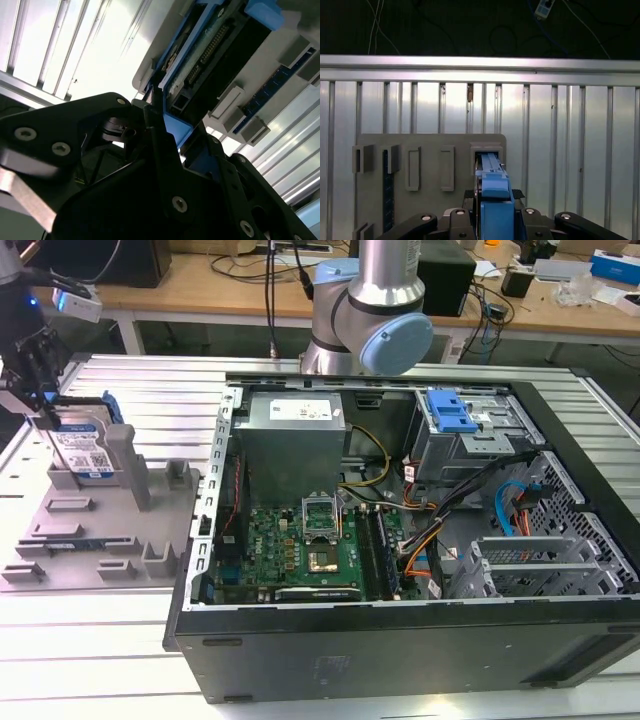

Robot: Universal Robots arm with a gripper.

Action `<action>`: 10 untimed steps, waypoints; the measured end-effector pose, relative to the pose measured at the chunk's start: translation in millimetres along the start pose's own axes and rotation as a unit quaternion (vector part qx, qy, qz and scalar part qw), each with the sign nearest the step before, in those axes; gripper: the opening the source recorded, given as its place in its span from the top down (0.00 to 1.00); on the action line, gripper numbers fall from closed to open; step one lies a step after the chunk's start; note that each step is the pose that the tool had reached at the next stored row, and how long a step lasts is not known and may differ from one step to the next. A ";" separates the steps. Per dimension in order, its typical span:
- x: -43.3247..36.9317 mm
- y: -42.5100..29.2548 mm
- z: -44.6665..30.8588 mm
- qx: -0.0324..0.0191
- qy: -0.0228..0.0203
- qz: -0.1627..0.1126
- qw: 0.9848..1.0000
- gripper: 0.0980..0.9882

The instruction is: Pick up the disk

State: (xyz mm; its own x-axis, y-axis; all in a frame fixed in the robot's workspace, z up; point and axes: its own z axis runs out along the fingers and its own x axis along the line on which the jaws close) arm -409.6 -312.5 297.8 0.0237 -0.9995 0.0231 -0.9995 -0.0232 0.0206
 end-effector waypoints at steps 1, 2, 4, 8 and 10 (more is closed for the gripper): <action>0.0 0.1 -0.3 0.000 0.000 0.000 1.000 0.70; 0.0 0.2 -0.9 0.001 0.000 0.000 1.000 0.70; 0.0 0.4 -2.6 0.002 -0.001 0.000 1.000 0.70; 0.1 1.0 -6.1 0.005 -0.003 0.000 1.000 0.70; 0.1 1.3 -8.6 0.006 -0.003 0.000 1.000 0.70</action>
State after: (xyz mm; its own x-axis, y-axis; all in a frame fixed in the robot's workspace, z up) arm -410.7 -312.4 306.5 0.0234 -0.9996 0.0165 -0.9997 -0.0233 0.0087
